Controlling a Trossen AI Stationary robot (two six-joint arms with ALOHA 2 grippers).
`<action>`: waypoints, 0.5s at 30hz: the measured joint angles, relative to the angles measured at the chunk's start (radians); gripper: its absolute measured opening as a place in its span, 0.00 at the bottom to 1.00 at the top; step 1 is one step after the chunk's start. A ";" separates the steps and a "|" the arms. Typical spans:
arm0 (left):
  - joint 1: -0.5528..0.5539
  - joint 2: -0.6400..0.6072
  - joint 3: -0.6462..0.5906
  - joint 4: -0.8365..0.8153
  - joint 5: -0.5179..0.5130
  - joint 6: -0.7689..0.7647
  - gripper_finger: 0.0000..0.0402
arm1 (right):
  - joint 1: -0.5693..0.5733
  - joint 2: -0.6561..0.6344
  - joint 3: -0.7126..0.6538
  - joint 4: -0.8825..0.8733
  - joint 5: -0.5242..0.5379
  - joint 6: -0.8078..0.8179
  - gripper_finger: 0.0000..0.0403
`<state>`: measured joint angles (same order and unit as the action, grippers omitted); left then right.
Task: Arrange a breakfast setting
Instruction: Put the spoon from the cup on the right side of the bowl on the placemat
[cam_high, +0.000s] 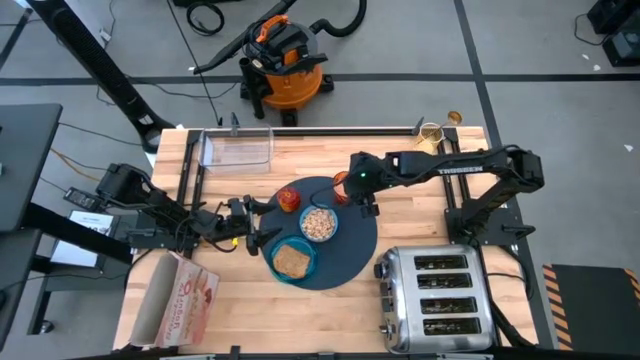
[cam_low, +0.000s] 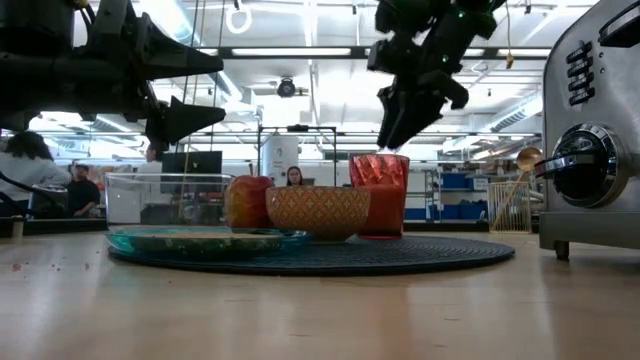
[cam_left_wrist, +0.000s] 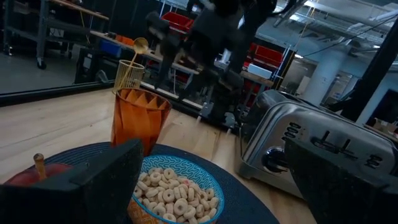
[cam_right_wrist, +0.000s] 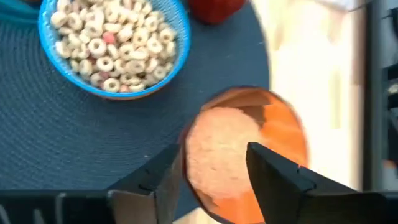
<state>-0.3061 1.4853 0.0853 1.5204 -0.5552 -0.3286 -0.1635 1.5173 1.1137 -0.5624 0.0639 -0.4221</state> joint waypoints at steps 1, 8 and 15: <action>0.000 0.000 0.000 0.000 0.000 0.000 0.99 | 0.000 -0.016 0.000 0.000 0.002 0.000 0.48; 0.000 0.000 0.000 0.000 0.000 0.000 0.99 | 0.006 -0.136 0.001 0.001 -0.007 0.005 0.51; 0.000 0.000 0.000 0.000 0.000 0.000 0.99 | 0.017 -0.318 0.001 0.045 0.079 0.217 0.51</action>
<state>-0.3061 1.4853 0.0853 1.5208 -0.5552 -0.3290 -0.1461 1.1992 1.1145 -0.5171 0.1425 -0.2047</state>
